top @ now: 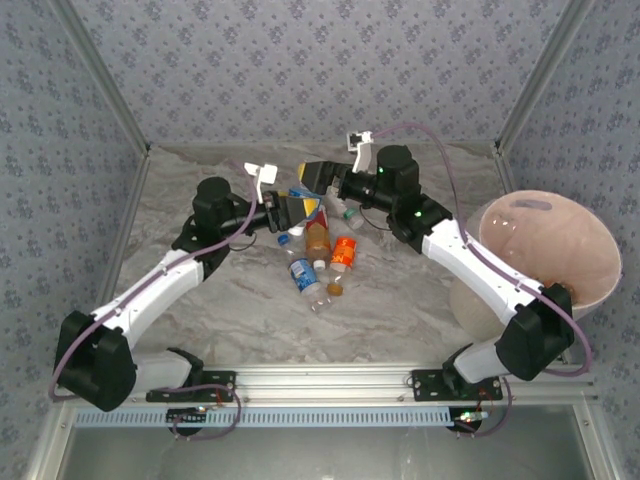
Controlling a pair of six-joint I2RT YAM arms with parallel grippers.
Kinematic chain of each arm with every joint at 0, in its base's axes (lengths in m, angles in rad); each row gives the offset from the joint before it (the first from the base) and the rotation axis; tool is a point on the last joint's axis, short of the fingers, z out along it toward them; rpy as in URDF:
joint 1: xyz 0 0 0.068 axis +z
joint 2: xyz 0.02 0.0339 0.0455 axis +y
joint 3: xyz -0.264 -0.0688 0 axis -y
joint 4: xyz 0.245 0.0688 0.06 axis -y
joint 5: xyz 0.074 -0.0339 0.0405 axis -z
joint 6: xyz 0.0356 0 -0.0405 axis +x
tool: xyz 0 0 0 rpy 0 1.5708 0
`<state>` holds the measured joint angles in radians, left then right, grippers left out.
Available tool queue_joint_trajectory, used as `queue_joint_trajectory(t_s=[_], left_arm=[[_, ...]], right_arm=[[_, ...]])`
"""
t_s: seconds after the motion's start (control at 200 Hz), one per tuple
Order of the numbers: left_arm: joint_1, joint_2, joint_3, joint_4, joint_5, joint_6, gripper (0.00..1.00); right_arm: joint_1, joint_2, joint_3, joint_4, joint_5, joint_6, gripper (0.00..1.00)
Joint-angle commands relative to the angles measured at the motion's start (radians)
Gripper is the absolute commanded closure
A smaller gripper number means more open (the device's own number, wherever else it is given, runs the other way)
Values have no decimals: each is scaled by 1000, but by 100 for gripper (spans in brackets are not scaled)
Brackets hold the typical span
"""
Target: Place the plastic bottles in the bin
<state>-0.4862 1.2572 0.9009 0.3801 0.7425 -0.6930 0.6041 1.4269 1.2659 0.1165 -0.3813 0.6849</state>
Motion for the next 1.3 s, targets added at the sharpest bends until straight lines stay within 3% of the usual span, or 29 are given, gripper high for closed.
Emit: queue_joint_trajectory(t_s=[0.0,0.23,0.355,0.5,0.69,0.769,1.104,1.294], left_arm=[[-25,24,54,42,35,39,50],[-41,54,78,19,36,52,50],[-41,54,82,3,33,57,49],[-43,54,94,-43,28,67,41],[-43,34,85,-90,-17,87,10],[-43,13,73,-85,-38,103,2],[-33,-86,9,-105,-203,141,2],[-21,-130,-27,-140,-403,129,2]], right_arm=[[-4,9,42,14,-62,-8,1],[-3,-9,15,51,-80,-8,32],[-3,-27,8,13,-36,-34,41],[-3,-49,-3,-14,-2,-47,45],[-10,-103,1,-143,121,-153,49],[-16,-132,1,-188,173,-201,49],[-59,-263,15,-353,362,-348,51],[-81,-361,6,-387,432,-412,51]])
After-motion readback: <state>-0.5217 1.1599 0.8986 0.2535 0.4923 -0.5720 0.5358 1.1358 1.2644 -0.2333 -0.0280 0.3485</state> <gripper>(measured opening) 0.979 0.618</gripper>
